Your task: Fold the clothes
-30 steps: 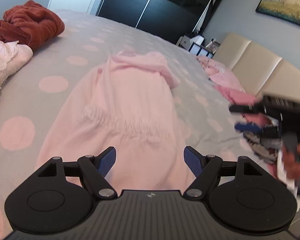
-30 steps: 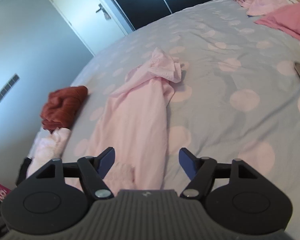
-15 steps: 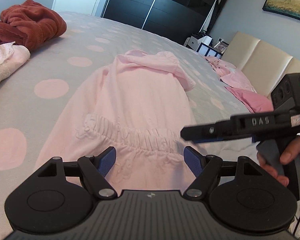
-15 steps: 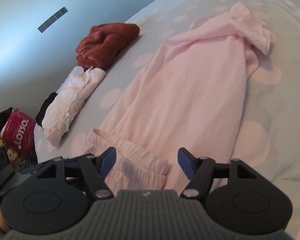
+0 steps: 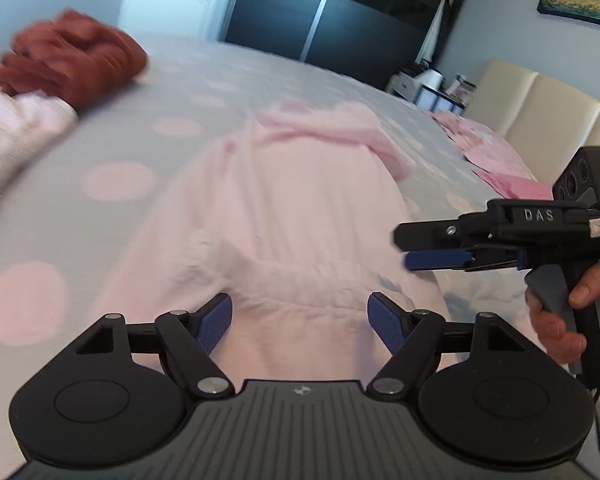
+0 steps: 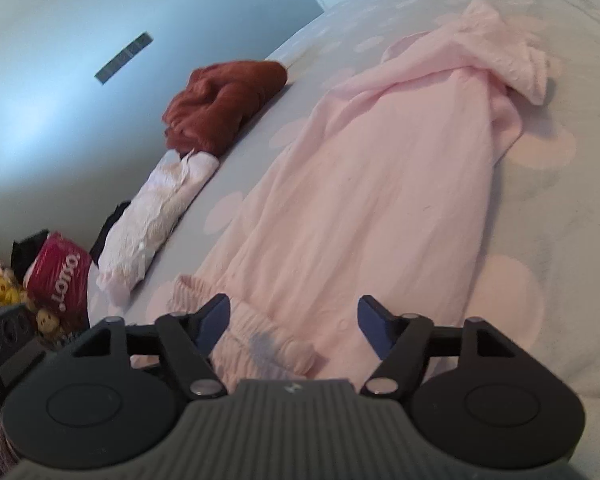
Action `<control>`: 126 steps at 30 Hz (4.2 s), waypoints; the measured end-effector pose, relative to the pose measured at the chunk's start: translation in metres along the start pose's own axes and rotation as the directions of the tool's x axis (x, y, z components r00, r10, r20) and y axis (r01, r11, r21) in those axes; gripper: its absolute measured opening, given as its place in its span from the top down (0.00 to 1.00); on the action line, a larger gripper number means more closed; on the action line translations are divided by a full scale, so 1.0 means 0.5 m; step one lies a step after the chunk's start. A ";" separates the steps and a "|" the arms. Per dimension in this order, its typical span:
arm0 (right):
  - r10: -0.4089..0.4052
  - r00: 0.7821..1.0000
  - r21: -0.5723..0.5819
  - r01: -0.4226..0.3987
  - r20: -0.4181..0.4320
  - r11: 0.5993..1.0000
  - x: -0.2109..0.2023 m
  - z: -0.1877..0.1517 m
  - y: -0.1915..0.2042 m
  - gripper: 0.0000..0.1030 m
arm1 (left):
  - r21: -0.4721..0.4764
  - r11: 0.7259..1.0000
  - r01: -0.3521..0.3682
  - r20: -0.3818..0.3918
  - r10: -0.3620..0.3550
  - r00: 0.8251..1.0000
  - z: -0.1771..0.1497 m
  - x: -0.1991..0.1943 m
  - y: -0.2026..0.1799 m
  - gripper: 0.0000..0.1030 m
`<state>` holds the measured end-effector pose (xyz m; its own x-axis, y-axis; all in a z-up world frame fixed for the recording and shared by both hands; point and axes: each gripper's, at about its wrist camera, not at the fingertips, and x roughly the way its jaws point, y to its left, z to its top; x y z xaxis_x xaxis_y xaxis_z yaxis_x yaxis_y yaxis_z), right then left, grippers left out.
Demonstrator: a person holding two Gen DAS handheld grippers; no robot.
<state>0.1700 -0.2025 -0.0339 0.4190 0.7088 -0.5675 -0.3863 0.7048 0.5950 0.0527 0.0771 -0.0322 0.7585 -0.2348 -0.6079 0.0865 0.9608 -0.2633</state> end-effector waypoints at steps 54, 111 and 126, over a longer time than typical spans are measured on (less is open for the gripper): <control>-0.255 0.961 0.092 0.265 -0.107 0.960 -0.219 -0.054 0.010 0.18 | -0.548 0.834 -0.066 -0.098 0.014 0.995 -0.134 -0.176 0.060 0.97; -0.412 0.911 -0.225 0.396 -0.029 0.890 0.092 0.443 -0.082 0.60 | -0.302 0.920 -0.251 -0.470 0.085 0.879 -0.087 -0.066 0.063 0.40; -0.552 0.824 -0.262 0.509 -0.127 0.820 0.171 0.424 -0.143 0.64 | -0.136 0.937 -0.322 -0.611 0.176 0.772 -0.070 0.002 0.014 0.13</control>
<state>0.4078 -0.1985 -0.0044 0.4544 0.1991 -0.8683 -0.3188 0.9465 0.0502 0.0314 0.0786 -0.0607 0.2062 -0.1019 -0.9732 -0.2512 0.9557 -0.1533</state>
